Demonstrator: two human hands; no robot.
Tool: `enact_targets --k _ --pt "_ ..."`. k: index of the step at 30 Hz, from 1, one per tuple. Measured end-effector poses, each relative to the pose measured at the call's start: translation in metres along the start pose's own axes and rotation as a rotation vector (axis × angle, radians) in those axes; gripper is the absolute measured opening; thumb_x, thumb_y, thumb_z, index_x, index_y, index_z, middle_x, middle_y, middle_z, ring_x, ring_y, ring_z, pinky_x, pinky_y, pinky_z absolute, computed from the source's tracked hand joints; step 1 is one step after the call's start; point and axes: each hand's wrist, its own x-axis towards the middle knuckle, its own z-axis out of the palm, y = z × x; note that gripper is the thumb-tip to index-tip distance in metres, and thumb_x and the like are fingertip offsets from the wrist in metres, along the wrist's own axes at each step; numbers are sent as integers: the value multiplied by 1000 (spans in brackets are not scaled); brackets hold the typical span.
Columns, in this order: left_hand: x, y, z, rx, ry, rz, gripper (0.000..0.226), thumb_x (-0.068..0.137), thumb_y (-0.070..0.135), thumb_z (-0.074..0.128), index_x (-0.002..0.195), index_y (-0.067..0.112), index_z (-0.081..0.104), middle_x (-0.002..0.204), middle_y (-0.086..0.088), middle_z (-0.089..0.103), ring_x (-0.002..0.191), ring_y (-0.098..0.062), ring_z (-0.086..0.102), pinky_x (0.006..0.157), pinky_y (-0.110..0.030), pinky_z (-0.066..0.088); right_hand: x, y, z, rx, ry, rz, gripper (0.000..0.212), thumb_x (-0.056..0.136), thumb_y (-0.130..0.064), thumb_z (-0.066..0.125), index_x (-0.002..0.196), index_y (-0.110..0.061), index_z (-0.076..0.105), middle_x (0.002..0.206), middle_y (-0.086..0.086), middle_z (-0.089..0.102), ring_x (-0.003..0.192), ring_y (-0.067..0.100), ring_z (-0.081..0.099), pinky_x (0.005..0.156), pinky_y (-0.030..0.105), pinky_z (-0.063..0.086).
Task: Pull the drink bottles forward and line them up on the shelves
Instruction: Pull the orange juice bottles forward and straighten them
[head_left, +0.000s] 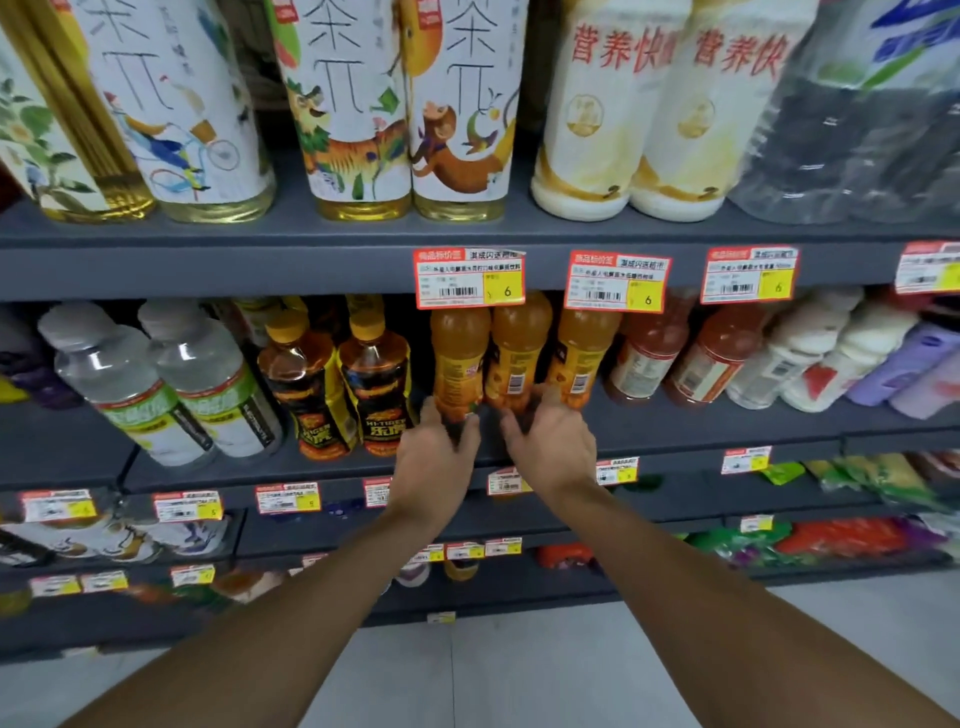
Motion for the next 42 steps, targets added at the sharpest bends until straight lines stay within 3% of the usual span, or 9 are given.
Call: enact_targets --k 3,9,13,23,29,31,35,37,42 --pt "10 6 11 -66 27 -84 70 98 37 61 149 2 29 84 -9 70 73 -17 68 58 -19 48 10 0 4 33 16 21 47 94 -52 60 123 -17 50 107 12 71 98 37 69 80 43 55" --pt "27 2 27 -138 76 -160 63 95 35 67 141 4 38 96 -13 71 78 -24 71 70 -40 60 27 -1 23 79 85 63 55 92 -62 60 117 -15 49 103 11 70 95 35 69 71 37 48" --pt "32 -4 30 -132 129 -155 55 94 34 69 136 9 43 95 -13 72 77 -26 72 67 -35 59 28 0 30 47 144 34 55 93 -65 56 114 -15 48 100 11 70 93 35 69 67 34 40" --pt "21 -12 23 -129 -34 -174 56 97 32 63 144 23 34 103 -13 68 87 -33 69 73 -52 60 16 26 6 276 -77 -88 45 94 -54 62 129 -26 53 101 -3 72 96 22 69 84 42 56" --pt "22 -24 18 -152 -179 -183 57 101 24 57 148 39 28 79 -7 67 51 -11 61 37 -23 45 17 45 -3 304 -185 -103 41 89 -57 66 123 -39 54 69 -6 60 68 9 62 71 39 56" --pt "22 -24 14 -177 -204 -170 57 101 23 57 150 34 29 71 -4 69 45 -5 62 36 -18 43 15 41 -6 294 -192 -61 42 85 -60 68 119 -38 55 71 -6 63 70 11 64 75 43 58" --pt "20 -19 12 -128 -84 -119 74 90 34 73 149 10 35 91 5 72 80 2 68 71 -9 51 6 27 -7 136 -56 27 72 71 -76 72 119 -26 53 89 -9 69 87 17 69 77 42 59" --pt "15 -14 14 -156 -8 -120 85 82 40 81 145 3 37 87 16 64 76 10 63 62 1 43 4 22 -4 73 -13 50 79 69 -77 73 120 -21 51 100 -1 70 95 24 69 80 44 58" --pt "8 -13 26 -144 19 -154 77 84 36 81 139 6 37 112 -9 68 106 -27 67 77 -26 49 2 21 6 14 105 26 75 74 -65 79 125 -15 55 127 6 55 111 30 61 87 45 54"
